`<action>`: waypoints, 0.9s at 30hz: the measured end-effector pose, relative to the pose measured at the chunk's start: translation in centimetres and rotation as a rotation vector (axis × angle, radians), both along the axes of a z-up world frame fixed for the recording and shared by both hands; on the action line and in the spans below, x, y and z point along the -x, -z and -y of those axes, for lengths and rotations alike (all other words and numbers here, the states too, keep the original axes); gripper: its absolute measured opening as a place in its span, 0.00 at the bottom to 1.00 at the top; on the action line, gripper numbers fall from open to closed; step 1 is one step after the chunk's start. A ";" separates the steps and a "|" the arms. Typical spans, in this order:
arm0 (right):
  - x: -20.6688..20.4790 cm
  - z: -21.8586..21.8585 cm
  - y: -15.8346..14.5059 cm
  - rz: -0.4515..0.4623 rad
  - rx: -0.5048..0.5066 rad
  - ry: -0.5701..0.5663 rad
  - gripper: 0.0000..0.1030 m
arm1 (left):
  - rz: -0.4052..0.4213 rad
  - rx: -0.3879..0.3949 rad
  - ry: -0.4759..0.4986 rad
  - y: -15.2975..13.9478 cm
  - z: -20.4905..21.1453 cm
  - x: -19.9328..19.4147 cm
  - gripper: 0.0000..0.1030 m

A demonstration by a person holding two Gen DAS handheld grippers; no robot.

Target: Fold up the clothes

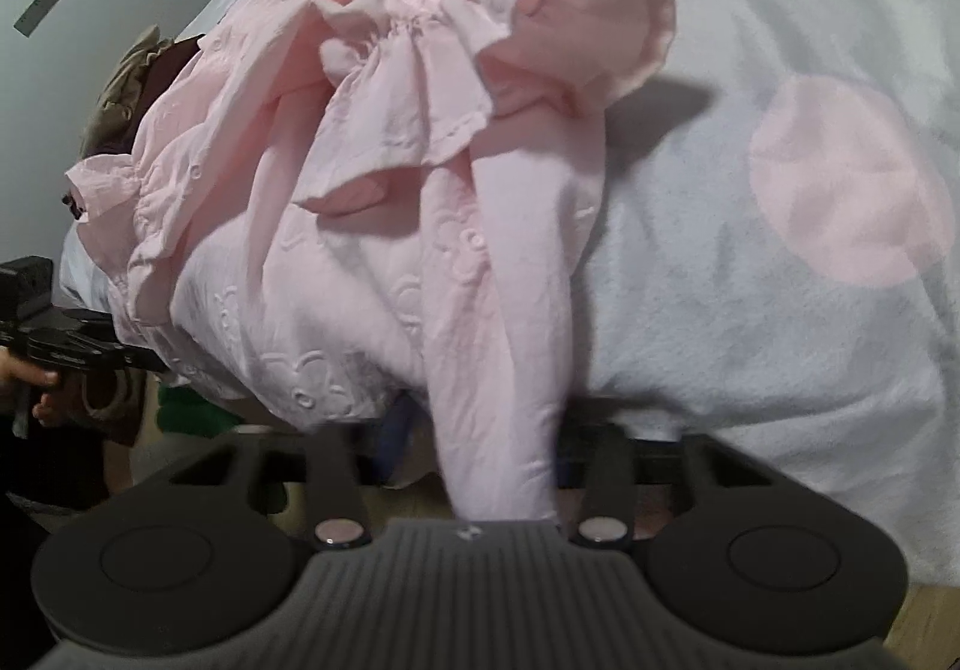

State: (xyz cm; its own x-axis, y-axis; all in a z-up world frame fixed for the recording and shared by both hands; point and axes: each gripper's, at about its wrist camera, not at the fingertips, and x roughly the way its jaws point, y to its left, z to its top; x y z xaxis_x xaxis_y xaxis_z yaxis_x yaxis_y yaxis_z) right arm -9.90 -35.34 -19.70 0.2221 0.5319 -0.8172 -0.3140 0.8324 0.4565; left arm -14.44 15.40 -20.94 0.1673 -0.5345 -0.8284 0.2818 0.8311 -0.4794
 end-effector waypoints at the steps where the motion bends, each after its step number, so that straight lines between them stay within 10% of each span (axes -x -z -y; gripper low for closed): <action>1: 0.0 -0.1 -0.2 -0.008 -0.010 -0.012 0.12 | -0.010 0.006 0.009 0.0 0.1 0.0 0.15; 2: 0.1 -0.2 -0.6 -0.016 -0.022 -0.028 0.08 | -0.009 0.016 0.026 -0.4 0.1 0.0 0.02; 27: 4.7 5.0 -8.2 -0.169 -0.057 0.005 0.03 | -0.111 0.065 0.124 -11.1 -5.1 3.5 0.01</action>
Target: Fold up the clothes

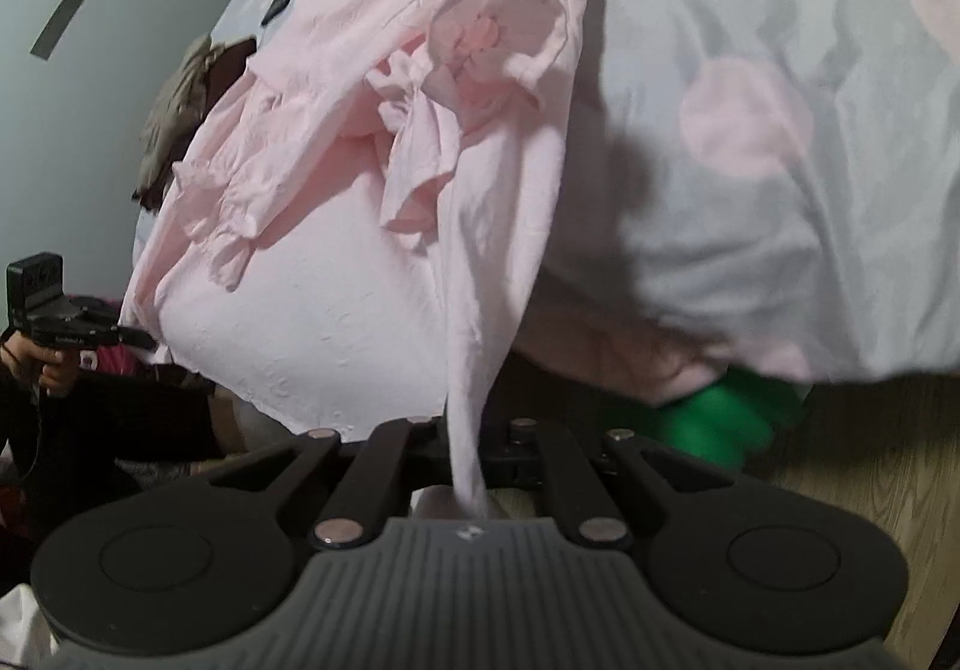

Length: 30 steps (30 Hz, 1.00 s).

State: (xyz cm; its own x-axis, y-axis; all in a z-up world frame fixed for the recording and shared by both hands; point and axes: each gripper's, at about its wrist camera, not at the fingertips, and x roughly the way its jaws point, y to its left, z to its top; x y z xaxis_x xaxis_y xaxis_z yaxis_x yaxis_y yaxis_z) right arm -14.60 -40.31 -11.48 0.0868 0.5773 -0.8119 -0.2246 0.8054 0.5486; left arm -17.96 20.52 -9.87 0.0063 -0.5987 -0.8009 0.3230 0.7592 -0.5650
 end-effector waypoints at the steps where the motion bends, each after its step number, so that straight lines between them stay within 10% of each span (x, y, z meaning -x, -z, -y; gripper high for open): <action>1: 0.2 -0.2 0.0 -0.010 -0.002 -0.009 0.03 | -0.008 0.001 0.012 0.0 0.3 0.3 0.01; 13: -0.5 -0.7 -2.4 0.032 -0.004 -0.035 0.04 | -0.011 0.100 0.035 -2.2 0.1 -0.7 0.00; 16: -0.6 -1.4 -0.8 0.010 0.110 -0.072 0.11 | -0.061 0.032 0.075 -0.7 0.5 -0.5 0.01; 19: -0.5 -1.5 0.2 -0.022 0.174 -0.096 0.39 | -0.117 -0.072 0.114 1.3 0.7 0.7 0.07; 30: -4.9 -0.8 -5.1 0.177 0.164 -0.015 0.45 | 0.061 -0.231 0.089 -3.1 0.2 -3.5 0.25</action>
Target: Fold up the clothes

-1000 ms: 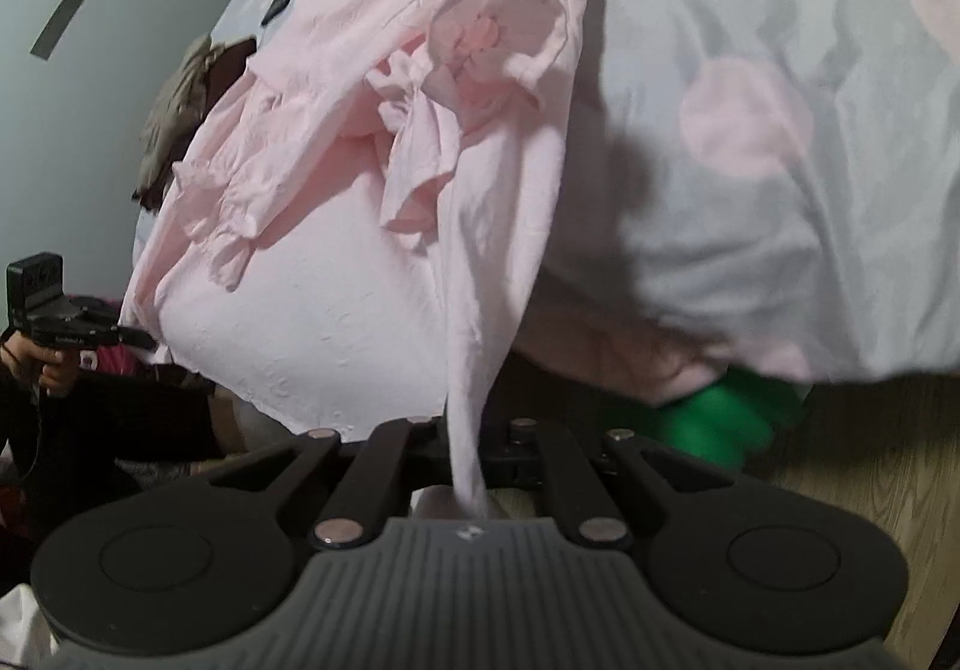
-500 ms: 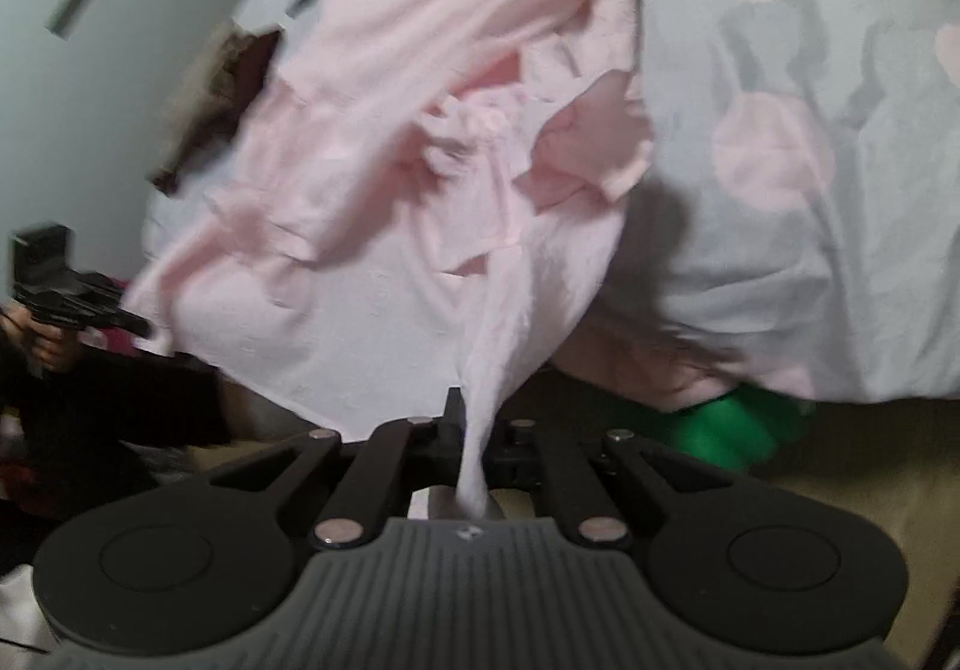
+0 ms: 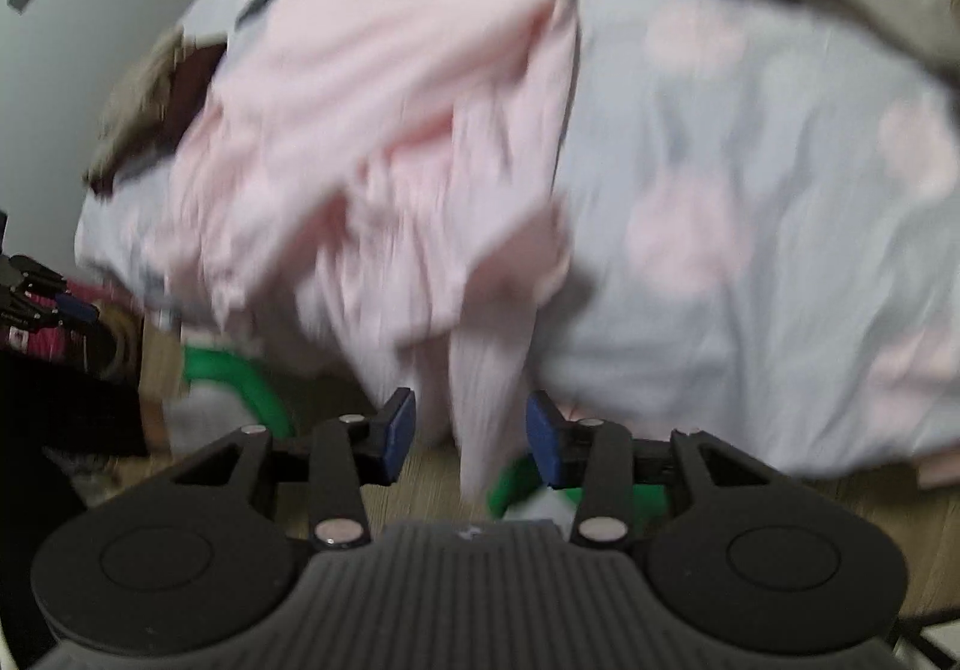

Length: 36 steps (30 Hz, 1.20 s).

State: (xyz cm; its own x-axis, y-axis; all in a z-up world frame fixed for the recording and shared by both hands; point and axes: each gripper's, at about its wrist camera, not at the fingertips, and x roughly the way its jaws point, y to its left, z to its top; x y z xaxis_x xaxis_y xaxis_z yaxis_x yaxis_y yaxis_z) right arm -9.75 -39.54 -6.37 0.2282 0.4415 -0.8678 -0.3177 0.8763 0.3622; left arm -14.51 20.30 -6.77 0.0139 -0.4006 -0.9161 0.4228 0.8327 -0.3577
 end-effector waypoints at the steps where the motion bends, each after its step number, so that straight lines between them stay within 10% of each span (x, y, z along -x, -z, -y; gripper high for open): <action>1: -1.3 -0.4 -0.6 0.027 0.000 -0.002 0.46 | 0.039 -0.008 -0.004 -0.9 0.2 -1.2 0.28; 11: -14.6 -4.1 -5.1 0.257 0.005 -0.017 0.59 | 0.299 0.064 -0.024 -4.6 5.0 -17.1 0.36; 26: -32.9 -6.4 0.0 0.265 -0.044 0.001 0.70 | 0.343 0.098 -0.131 1.6 5.5 -33.6 0.36; 36: -38.7 -6.2 4.9 0.191 -0.167 0.034 0.70 | 0.302 0.234 -0.143 4.9 6.0 -37.1 0.37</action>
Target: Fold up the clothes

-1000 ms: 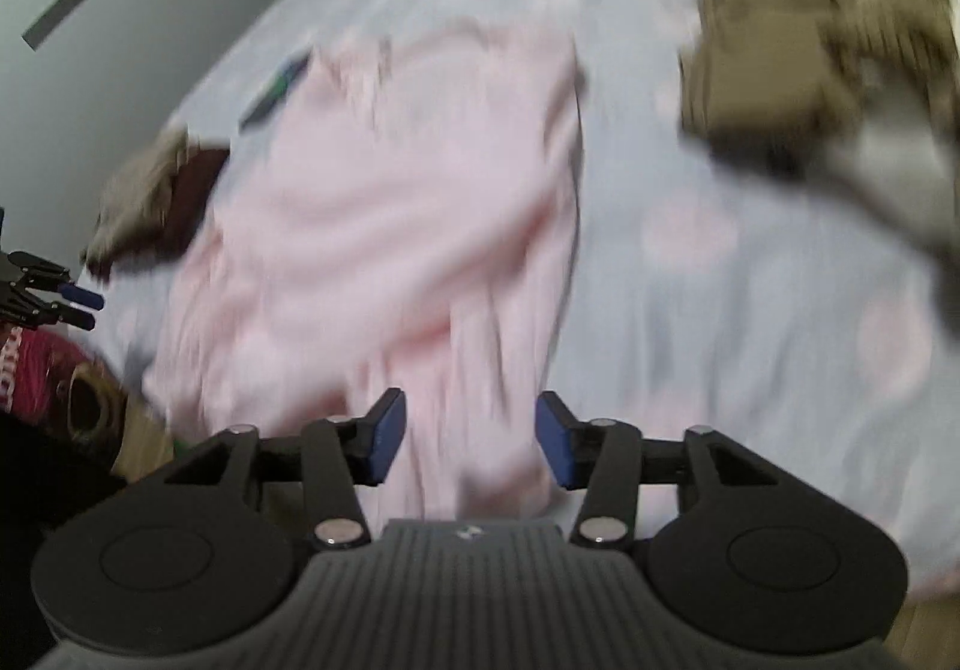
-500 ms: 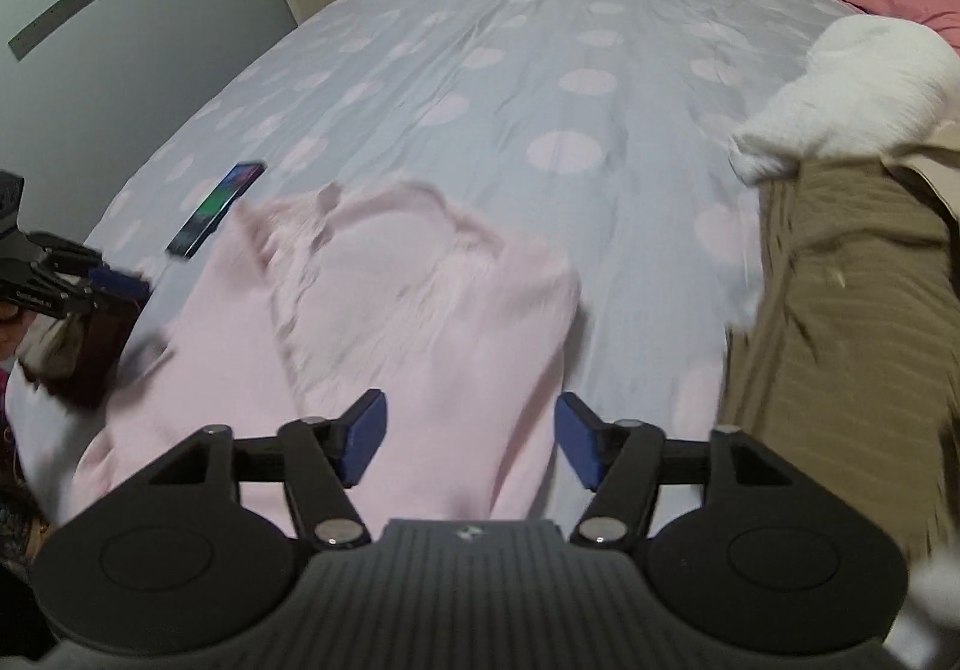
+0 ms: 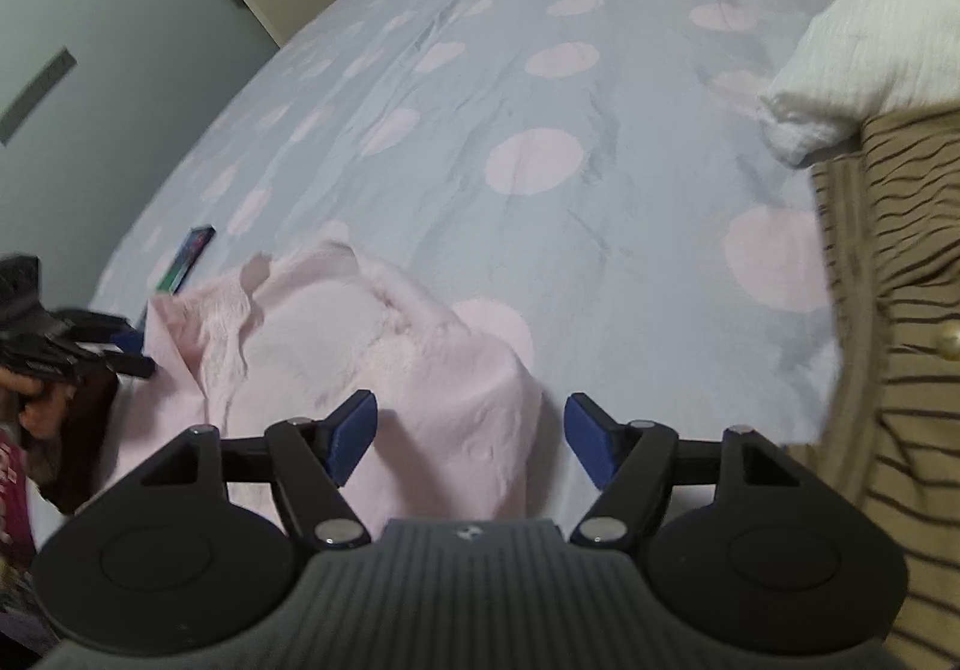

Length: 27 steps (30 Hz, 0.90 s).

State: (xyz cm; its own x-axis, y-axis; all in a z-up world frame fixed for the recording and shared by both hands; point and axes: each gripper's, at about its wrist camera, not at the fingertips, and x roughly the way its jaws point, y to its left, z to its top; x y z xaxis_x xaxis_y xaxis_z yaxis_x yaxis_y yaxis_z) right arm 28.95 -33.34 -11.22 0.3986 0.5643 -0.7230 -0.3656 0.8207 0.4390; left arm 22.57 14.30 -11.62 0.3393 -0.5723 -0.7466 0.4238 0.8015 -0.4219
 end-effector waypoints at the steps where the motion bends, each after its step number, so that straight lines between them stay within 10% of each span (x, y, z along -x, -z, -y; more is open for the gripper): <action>1: -0.4 -0.1 0.4 -0.003 -0.014 -0.002 0.70 | -0.003 0.014 0.001 0.3 0.1 -0.3 0.37; 10: -2.9 -2.2 2.8 -0.026 -0.044 -0.034 0.67 | -0.017 0.101 0.015 2.6 0.5 -2.8 0.37; 12: -3.1 -2.7 3.1 -0.024 -0.031 -0.052 0.20 | -0.017 0.098 0.019 2.7 0.5 -3.0 0.28; 13: -3.0 -2.9 3.1 -0.019 -0.021 -0.061 0.06 | -0.018 0.094 0.022 2.8 0.5 -3.0 0.06; 27: 1.4 -0.8 -5.6 0.140 -0.092 -0.107 0.05 | 0.222 0.065 0.075 -4.0 -0.2 3.6 0.05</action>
